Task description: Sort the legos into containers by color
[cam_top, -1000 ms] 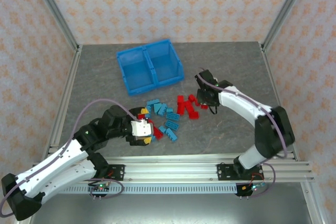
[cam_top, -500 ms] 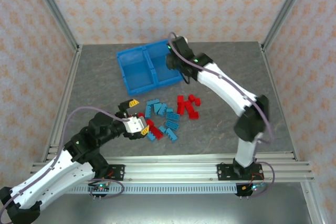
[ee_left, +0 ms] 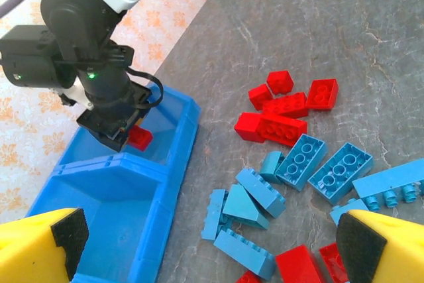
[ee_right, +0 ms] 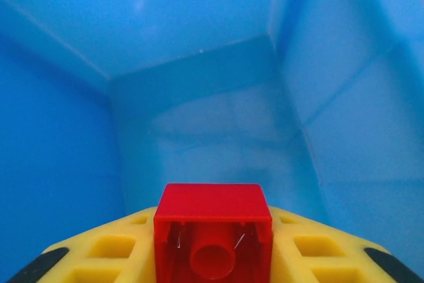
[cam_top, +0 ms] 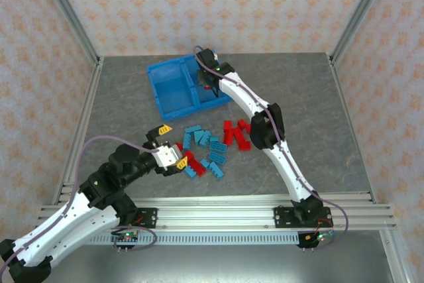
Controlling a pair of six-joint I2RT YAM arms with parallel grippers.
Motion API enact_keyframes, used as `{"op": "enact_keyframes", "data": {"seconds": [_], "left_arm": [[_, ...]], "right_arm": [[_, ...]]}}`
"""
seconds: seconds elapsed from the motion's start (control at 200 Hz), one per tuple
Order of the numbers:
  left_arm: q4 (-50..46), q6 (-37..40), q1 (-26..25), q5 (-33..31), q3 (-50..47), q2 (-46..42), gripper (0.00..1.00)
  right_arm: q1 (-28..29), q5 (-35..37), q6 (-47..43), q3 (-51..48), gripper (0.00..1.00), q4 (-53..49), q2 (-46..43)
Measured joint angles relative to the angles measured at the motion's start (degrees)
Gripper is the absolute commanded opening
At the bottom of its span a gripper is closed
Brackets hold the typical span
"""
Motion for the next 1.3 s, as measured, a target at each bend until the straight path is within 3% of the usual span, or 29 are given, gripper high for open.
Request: {"op": "enact_keyframes", "data": {"seconds": [0.455, 0.606, 0.846, 0.961, 1.091, 1.301], "left_arm": [[0.9, -0.2, 0.0, -1.0, -1.3, 0.0, 0.99], [0.9, 0.3, 0.0, -1.4, -1.3, 0.0, 1.0], [-0.7, 3.1, 0.0, -1.5, -1.3, 0.0, 0.99], [-2.7, 5.1, 0.0, -0.3, -1.3, 0.0, 0.99], [-4.2, 7.2, 0.0, 1.4, -1.3, 0.5, 1.0], [-5.2, 8.3, 0.0, 2.6, -1.3, 3.7, 0.99]], "right_arm": [[0.0, -2.1, 3.2, -2.7, 0.48, -2.7, -2.3], [0.4, -1.8, 4.0, -14.8, 0.51, -3.8, -14.0], [2.3, -0.8, 6.3, -41.0, 0.59, -1.2, -42.8], [3.4, -1.0, 8.9, -51.0, 0.64, -0.7, -49.7], [3.7, -2.5, 10.4, -58.5, 0.66, -1.0, -49.1], [3.7, -3.3, 10.5, -58.2, 0.67, -2.2, -39.6]]}}
